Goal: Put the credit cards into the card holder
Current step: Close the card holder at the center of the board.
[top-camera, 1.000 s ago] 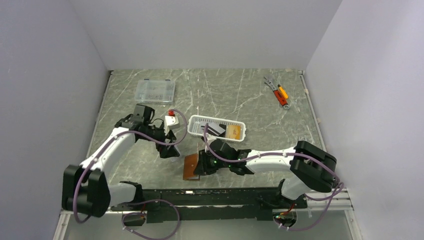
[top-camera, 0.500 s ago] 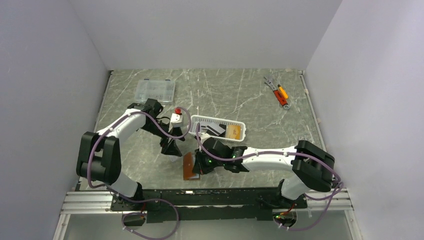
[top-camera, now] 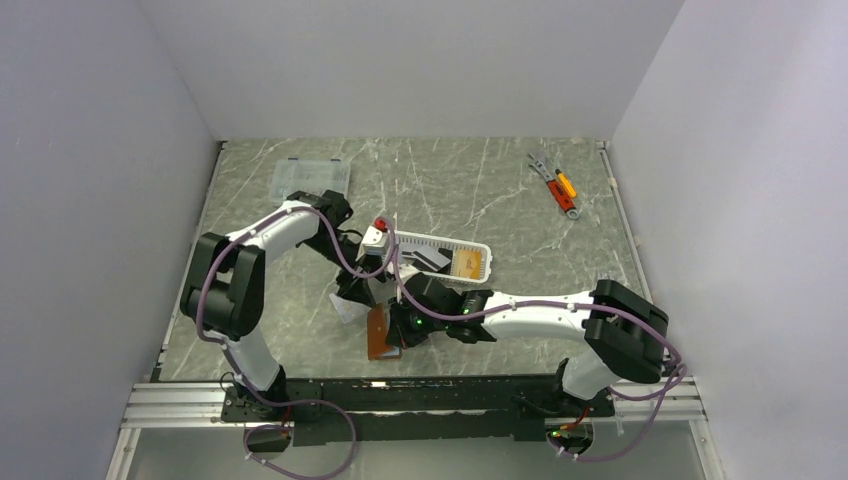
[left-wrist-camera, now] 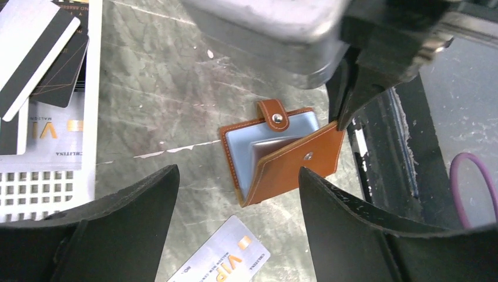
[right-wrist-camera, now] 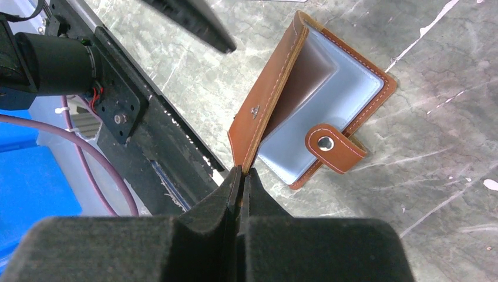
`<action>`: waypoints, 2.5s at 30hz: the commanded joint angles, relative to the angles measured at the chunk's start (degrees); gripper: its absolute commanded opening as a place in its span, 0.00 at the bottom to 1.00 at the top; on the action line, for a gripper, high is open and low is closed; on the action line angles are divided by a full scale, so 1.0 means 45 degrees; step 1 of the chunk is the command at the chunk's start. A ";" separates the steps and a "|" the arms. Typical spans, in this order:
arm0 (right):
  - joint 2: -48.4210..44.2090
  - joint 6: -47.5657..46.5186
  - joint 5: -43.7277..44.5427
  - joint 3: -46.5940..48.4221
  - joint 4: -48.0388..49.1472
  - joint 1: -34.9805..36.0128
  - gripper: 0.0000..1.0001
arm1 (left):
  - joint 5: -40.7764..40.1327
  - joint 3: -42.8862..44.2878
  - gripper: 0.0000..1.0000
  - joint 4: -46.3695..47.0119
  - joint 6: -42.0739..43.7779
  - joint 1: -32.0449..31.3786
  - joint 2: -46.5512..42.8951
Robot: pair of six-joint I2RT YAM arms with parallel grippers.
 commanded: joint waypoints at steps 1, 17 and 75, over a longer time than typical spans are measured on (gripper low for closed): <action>-0.0364 -0.0657 -0.0170 0.0126 0.0494 -0.0028 0.00 | -0.0237 0.0689 0.78 -0.1142 0.1074 -0.0370 0.0417; -0.1488 -0.0414 0.0135 -0.1658 0.2928 -0.0248 0.00 | -0.1866 0.0855 0.39 -0.2180 0.2122 -0.1744 0.1014; -0.1309 -0.4625 0.4951 -0.5018 0.8787 0.1672 0.67 | -0.1061 0.2207 0.00 -0.6070 0.4847 -0.1742 0.1457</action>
